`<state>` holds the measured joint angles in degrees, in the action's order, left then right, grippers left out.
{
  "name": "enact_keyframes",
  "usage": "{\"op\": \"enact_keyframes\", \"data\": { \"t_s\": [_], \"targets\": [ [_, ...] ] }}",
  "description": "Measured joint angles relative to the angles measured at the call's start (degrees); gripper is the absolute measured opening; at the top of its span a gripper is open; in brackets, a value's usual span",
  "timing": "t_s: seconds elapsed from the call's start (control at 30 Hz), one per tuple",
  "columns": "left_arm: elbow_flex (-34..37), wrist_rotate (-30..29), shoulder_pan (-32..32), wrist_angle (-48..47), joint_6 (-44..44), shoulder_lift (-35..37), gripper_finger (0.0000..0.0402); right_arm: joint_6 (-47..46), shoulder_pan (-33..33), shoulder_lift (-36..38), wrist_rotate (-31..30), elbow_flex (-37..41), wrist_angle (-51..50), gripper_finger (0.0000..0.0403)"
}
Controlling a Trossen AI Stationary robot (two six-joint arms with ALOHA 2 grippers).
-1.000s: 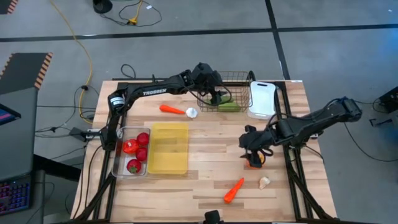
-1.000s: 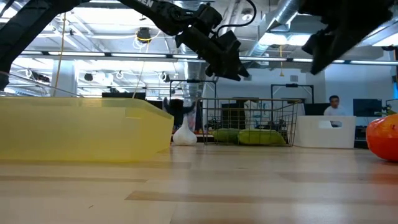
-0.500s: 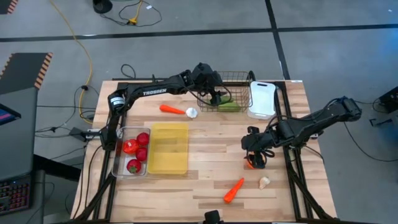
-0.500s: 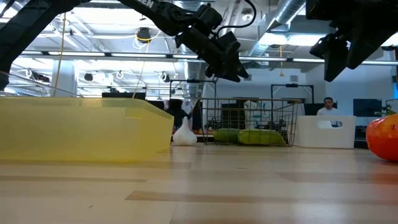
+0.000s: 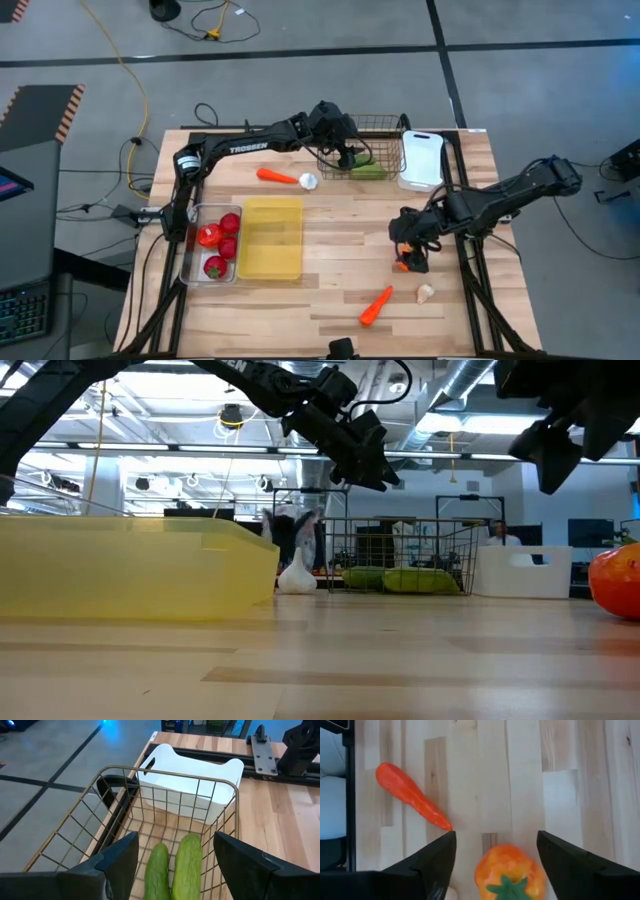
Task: Sort produce into baskets
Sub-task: Put the orange tomato into the transparent bin
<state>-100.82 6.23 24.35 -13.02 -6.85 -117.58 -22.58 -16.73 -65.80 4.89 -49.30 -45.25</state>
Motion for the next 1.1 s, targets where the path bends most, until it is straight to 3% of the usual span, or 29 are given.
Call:
{"op": "enact_keyframes", "data": {
  "t_s": [0.3, 1.1],
  "targets": [
    [0.00, 0.01, 0.01, -0.04, 0.00, 0.00, 0.0244, -0.97, 0.20, -2.96, -0.04, 0.00, -4.80, 0.0395],
    [0.02, 0.01, 0.01, -0.13, 0.00, -0.02, 0.0244, -0.88, -5.16, -21.02, -0.40, 0.00, -7.47, 0.0376]
  ]
}}
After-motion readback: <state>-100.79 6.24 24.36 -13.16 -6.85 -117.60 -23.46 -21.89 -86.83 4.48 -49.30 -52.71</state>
